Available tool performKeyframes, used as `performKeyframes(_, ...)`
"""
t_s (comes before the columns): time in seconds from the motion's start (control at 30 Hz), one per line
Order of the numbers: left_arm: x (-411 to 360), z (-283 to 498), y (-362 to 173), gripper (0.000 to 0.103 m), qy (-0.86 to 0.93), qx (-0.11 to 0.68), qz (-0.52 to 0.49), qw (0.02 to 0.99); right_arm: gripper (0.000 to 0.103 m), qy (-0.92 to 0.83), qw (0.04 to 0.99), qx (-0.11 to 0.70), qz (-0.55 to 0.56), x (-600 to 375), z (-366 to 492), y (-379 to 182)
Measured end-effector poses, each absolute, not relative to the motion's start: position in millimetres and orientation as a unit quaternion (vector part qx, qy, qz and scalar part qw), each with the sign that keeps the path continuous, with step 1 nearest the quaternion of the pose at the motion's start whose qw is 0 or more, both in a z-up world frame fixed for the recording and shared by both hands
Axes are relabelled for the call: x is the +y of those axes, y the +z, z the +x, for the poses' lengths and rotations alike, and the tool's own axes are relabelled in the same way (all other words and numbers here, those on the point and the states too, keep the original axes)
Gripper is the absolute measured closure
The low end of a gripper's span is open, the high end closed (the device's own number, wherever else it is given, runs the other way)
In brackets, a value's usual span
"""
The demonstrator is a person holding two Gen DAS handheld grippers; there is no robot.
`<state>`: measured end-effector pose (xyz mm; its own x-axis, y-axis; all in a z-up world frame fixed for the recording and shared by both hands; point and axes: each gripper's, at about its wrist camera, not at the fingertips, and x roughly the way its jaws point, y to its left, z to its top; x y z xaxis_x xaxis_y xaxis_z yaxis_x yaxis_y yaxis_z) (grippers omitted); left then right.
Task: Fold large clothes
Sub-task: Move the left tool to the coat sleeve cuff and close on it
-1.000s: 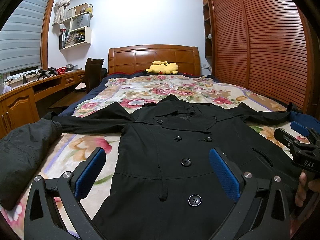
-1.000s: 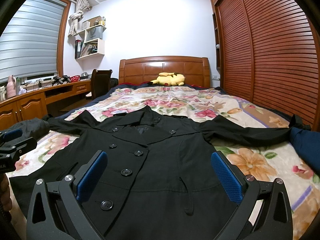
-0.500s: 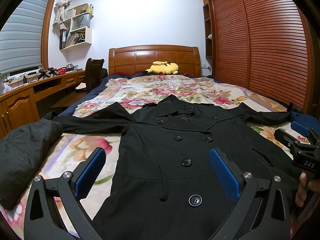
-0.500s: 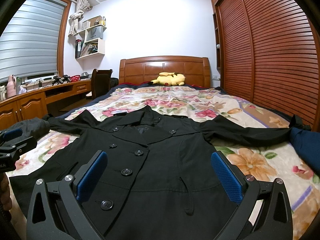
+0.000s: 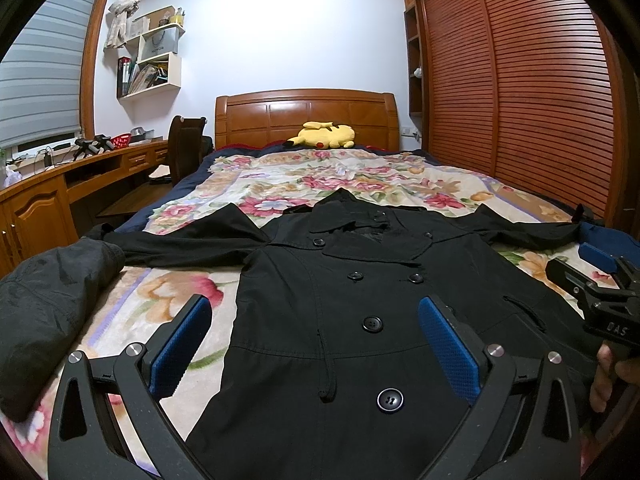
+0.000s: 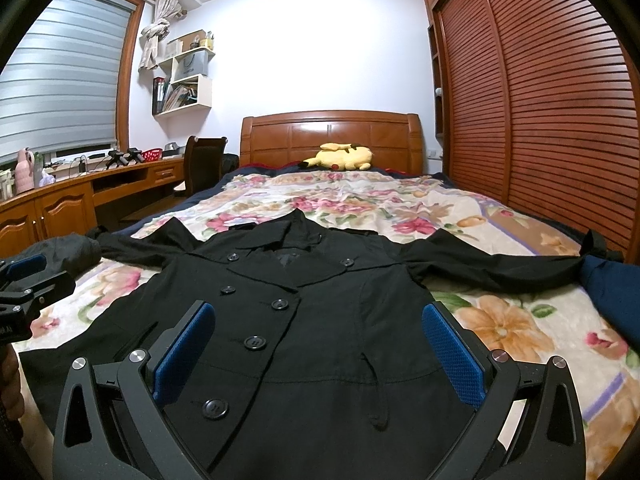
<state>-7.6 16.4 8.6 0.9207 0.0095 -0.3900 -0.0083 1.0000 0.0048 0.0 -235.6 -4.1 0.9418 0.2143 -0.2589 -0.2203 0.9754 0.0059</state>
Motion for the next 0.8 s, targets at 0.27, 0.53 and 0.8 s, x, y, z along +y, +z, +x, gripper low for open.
performKeyframes(0.27, 27, 1, 13, 0.000, 0.009, 0.210, 0.014, 0.977, 0.000, 0.129, 0.982, 0.141, 0.000, -239, 1, 2)
performKeyframes(0.53, 51, 12, 22, 0.000, 0.010, 0.217, 0.006, 0.976, 0.000, 0.143, 0.979, 0.146, -0.011, -230, 11, 9)
performKeyframes(0.8, 75, 32, 23, 0.000, 0.000, 0.233, 0.005, 0.973, 0.000, 0.151, 0.977, 0.146, -0.038, -211, 30, 16)
